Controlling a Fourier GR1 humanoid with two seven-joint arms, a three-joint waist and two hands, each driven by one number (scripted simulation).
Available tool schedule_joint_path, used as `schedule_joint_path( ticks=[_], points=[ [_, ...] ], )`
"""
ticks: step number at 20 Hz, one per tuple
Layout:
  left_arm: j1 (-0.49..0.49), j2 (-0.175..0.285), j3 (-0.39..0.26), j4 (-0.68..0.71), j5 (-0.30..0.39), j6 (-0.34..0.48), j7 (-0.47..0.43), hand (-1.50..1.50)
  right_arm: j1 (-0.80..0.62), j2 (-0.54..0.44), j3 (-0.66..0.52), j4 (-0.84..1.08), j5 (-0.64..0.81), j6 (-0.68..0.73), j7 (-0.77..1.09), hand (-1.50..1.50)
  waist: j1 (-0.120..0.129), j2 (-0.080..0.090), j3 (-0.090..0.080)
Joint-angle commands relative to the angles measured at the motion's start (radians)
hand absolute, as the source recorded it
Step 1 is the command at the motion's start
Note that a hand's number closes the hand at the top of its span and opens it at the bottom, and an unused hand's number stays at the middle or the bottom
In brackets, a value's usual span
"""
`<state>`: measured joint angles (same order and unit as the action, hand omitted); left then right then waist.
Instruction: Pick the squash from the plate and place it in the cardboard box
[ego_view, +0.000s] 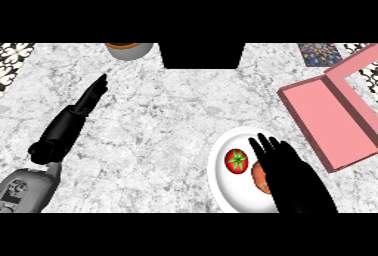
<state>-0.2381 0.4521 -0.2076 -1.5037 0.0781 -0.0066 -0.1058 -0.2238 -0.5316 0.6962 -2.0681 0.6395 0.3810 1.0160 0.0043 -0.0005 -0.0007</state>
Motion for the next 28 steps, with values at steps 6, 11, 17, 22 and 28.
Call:
schedule_joint_path(
  ticks=[6,11,17,22,28],
  points=[
    [-0.041,0.002,0.071,-0.015,-0.003,-0.05,0.058,0.0,0.047,0.053,-0.018,0.075,0.097,0.074,0.04,-1.5,-0.007,-0.001,0.001],
    [0.051,-0.032,0.068,-0.049,-0.045,-0.046,0.025,0.0,0.038,0.108,-0.029,0.172,0.174,0.073,-0.017,-1.5,-0.001,0.0,0.001],
    [0.025,-0.072,0.116,-0.058,-0.059,-0.103,0.058,0.0,0.113,0.16,-0.065,0.217,0.234,0.041,-0.146,-1.5,-0.004,0.0,0.001],
    [0.088,-0.108,0.108,-0.086,-0.112,-0.101,0.025,0.0,0.152,0.196,-0.068,0.234,0.288,0.047,-0.149,-1.5,-0.003,-0.001,0.001],
    [0.049,-0.115,0.164,-0.071,-0.118,-0.152,0.053,0.0,0.112,0.207,-0.157,0.345,0.343,0.066,-0.214,-1.5,-0.003,0.0,0.001]
  ],
)
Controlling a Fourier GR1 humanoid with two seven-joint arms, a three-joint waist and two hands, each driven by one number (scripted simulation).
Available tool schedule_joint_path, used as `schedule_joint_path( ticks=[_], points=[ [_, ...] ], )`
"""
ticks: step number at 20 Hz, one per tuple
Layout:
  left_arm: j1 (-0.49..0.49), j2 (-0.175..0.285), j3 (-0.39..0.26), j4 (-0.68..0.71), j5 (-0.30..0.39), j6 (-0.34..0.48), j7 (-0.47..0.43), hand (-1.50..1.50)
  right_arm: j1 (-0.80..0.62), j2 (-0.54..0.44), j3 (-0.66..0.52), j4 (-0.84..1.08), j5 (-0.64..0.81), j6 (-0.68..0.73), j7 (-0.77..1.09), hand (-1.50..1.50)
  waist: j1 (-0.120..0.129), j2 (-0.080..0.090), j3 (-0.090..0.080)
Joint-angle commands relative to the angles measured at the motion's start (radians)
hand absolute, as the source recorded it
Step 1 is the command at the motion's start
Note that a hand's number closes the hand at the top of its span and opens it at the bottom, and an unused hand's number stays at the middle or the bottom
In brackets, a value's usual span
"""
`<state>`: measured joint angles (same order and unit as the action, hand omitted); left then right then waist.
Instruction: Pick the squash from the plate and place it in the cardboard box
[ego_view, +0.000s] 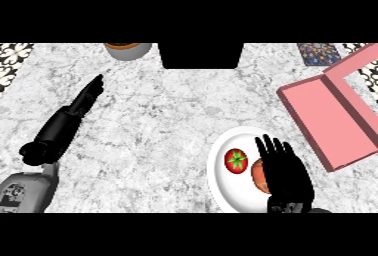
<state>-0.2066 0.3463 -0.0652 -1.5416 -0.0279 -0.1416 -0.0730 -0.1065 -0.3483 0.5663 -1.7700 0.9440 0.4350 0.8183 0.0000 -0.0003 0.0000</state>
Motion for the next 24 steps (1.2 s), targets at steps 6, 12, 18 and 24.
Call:
schedule_joint_path(
  ticks=[6,12,18,24],
  points=[
    [-0.017,-0.027,0.068,-0.003,-0.02,-0.048,0.009,0.0,0.071,0.025,-0.072,0.109,0.066,-0.093,-0.14,-1.5,-0.001,0.0,0.0],
    [-0.015,-0.071,0.035,-0.002,-0.064,-0.031,0.015,0.0,0.045,0.024,0.004,0.199,0.148,-0.181,-0.298,1.5,0.001,0.001,0.0],
    [0.0,-0.093,0.047,-0.018,-0.088,-0.034,0.013,0.0,0.0,0.008,-0.06,0.179,0.205,-0.213,-0.376,1.5,0.0,0.0,0.0],
    [-0.039,-0.09,0.029,0.011,-0.089,-0.054,-0.019,0.0,-0.359,0.277,-0.223,0.559,0.097,-0.26,-0.336,1.5,0.054,0.019,0.002]
  ],
)
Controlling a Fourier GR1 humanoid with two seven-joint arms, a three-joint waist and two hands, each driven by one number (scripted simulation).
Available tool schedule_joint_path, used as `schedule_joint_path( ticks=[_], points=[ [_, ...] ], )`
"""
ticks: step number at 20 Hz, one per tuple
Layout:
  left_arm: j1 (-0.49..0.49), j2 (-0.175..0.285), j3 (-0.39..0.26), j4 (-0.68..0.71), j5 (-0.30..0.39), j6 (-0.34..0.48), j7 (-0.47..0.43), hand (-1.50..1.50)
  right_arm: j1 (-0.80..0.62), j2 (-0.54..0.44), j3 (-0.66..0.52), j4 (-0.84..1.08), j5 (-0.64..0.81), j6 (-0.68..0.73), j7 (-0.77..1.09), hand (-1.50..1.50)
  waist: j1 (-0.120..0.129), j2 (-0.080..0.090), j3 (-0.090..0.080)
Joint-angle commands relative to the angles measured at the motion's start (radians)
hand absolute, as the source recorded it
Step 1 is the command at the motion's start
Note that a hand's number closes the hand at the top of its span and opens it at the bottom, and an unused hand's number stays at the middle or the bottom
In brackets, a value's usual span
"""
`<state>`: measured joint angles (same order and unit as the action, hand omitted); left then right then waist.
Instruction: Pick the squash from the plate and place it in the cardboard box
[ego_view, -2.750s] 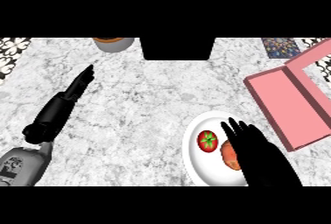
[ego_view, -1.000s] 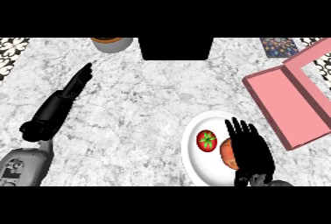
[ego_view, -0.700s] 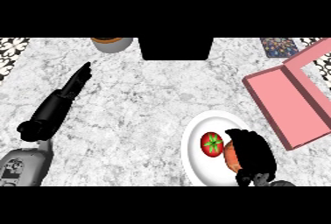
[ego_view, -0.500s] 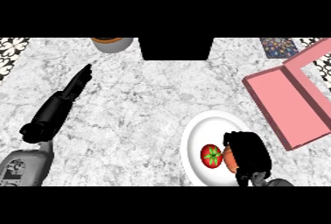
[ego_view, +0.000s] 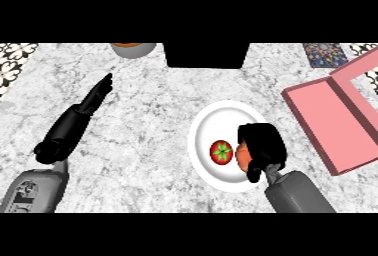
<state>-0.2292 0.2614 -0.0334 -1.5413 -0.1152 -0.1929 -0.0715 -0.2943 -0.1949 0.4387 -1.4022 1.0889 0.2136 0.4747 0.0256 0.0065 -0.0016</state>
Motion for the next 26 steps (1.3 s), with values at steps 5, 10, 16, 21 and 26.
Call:
schedule_joint_path(
  ticks=[5,10,16,21,26],
  points=[
    [0.018,0.022,0.009,-0.013,0.011,-0.035,-0.024,0.0,-0.429,0.174,-0.202,0.42,-0.034,-0.18,-0.036,1.5,0.035,0.008,0.003],
    [-0.002,-0.013,0.004,0.01,-0.009,-0.005,-0.009,0.0,-0.593,0.19,-0.169,0.493,0.071,-0.248,-0.023,1.5,0.001,0.0,0.002],
    [0.004,0.0,0.03,0.045,-0.019,-0.008,-0.032,0.0,-0.65,0.169,-0.224,0.404,0.109,-0.276,0.07,1.5,-0.021,-0.006,0.001],
    [-0.008,0.028,0.066,0.01,0.021,-0.034,0.013,0.0,-0.683,0.114,-0.355,0.319,0.118,-0.338,0.245,1.5,-0.027,-0.01,0.002],
    [-0.037,0.025,0.063,0.008,0.012,-0.036,0.032,0.0,-0.683,0.014,-0.451,0.299,0.13,-0.37,0.3,1.5,-0.029,-0.008,0.002]
  ],
)
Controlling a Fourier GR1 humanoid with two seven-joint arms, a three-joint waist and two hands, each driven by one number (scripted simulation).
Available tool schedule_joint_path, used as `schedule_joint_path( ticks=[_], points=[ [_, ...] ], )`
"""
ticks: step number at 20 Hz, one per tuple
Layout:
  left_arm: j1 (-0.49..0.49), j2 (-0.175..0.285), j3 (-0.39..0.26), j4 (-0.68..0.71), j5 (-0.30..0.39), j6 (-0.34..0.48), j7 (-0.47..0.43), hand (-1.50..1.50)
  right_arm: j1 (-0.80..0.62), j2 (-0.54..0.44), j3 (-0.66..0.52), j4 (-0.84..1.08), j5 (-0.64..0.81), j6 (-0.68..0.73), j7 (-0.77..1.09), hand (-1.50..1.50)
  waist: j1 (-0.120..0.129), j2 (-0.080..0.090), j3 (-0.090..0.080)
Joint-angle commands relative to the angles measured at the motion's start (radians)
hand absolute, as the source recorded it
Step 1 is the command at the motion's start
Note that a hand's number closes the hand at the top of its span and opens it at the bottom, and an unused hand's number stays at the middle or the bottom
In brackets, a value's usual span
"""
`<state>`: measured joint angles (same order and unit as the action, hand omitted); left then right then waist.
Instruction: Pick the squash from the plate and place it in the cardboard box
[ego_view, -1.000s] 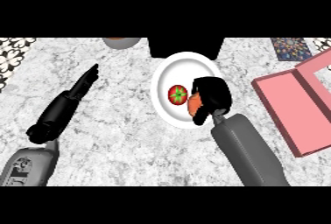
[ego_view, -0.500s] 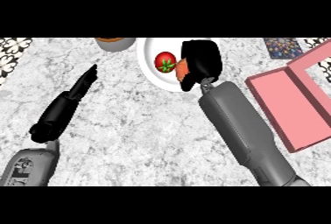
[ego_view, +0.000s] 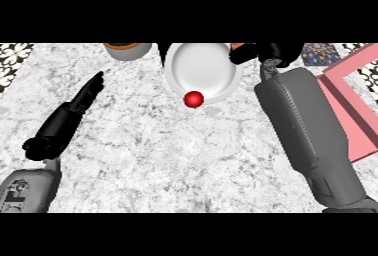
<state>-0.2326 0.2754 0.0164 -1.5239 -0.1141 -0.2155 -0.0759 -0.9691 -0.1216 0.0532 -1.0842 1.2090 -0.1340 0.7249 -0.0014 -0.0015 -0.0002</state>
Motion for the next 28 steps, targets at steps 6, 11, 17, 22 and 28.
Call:
schedule_joint_path(
  ticks=[6,11,17,22,28],
  points=[
    [0.007,0.01,0.026,0.02,0.01,-0.029,-0.023,0.0,0.002,-0.152,-0.172,0.014,-0.037,-0.025,0.026,1.5,0.008,0.004,0.0],
    [-0.013,-0.002,0.017,-0.033,-0.009,-0.007,0.024,0.0,0.063,-0.307,-0.224,0.093,-0.088,0.067,-0.111,1.5,0.01,0.005,0.001],
    [0.028,-0.034,-0.006,-0.037,-0.028,0.012,0.022,0.0,0.153,-0.334,-0.29,0.113,-0.231,0.313,-0.139,1.5,-0.009,-0.003,0.0],
    [0.02,-0.029,0.01,-0.018,-0.025,0.004,0.004,0.0,0.178,-0.439,-0.322,0.161,-0.291,0.468,-0.237,1.5,-0.007,-0.001,0.0],
    [0.019,-0.014,0.029,-0.041,0.001,-0.031,0.012,0.0,0.225,-0.471,-0.354,0.255,-0.356,0.556,-0.344,-1.5,0.003,0.002,0.0]
  ],
)
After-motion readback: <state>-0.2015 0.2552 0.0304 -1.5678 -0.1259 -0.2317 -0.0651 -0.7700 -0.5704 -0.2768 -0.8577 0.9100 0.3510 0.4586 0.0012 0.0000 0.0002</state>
